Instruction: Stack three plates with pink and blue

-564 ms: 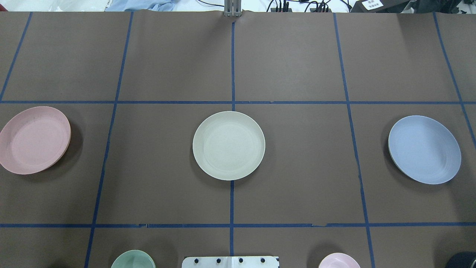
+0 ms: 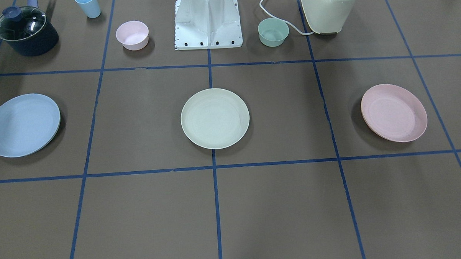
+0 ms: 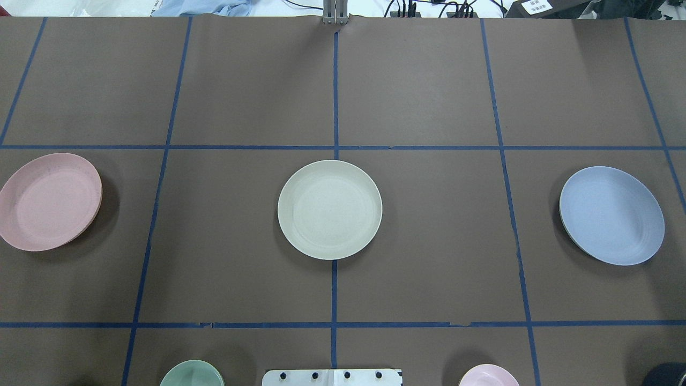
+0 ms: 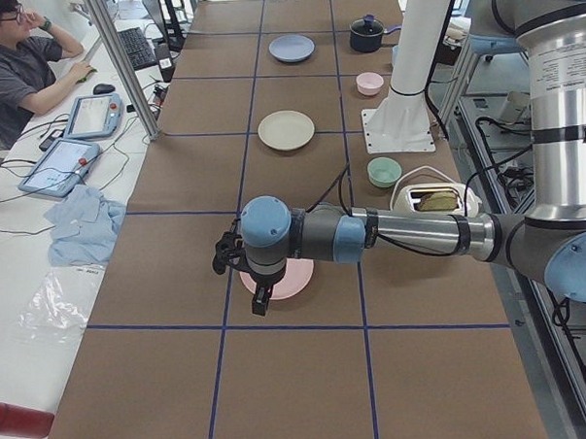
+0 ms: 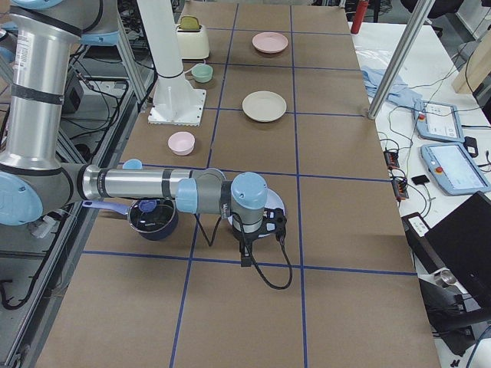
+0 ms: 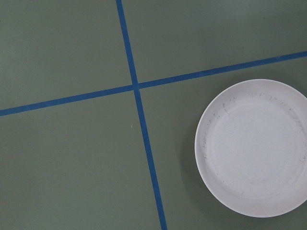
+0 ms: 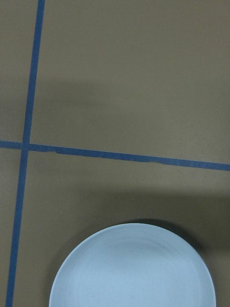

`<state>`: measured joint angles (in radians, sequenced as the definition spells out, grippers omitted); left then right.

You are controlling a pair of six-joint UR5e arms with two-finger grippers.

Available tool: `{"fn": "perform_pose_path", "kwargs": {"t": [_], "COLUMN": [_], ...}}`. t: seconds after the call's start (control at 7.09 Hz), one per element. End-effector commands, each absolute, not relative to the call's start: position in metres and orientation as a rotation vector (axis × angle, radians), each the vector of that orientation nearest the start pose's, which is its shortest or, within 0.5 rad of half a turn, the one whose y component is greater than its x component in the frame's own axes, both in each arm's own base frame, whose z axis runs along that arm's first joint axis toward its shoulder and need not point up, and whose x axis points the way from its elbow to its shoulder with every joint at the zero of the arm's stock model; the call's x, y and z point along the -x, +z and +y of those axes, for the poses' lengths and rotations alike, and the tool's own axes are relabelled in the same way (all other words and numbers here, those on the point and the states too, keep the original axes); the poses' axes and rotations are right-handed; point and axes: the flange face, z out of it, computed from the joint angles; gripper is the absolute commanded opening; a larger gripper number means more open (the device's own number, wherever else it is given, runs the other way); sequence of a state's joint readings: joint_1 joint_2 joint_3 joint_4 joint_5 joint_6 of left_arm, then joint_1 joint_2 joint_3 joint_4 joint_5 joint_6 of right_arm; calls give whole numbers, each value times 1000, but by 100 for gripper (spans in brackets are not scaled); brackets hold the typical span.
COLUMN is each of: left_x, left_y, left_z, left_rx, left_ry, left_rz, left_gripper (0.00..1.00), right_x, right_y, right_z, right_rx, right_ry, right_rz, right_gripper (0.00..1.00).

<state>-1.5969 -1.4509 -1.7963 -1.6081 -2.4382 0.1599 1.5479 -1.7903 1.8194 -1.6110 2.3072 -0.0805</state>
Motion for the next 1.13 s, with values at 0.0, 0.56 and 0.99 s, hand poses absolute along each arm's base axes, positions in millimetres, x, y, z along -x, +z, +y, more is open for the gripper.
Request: {"fn": "perform_pose_path", "kwargs": {"t": [0.0, 0.56, 0.99], "left_x": [68, 70, 75], "left_y": [585, 573, 498], "left_z": [-449, -452, -493], "left_rx": [-339, -462, -760], "left_ry": [260, 317, 424], "left_rz": [835, 802, 703], "left_gripper": [100, 100, 100], "right_x": [-56, -46, -46], "right_y": [631, 569, 550], "right_z": [-405, -433, -452], "right_rx": [-34, -241, -307], "right_ry": [-102, -198, -216], "right_rz": [-745, -761, -749], "right_gripper": [100, 100, 100]}}
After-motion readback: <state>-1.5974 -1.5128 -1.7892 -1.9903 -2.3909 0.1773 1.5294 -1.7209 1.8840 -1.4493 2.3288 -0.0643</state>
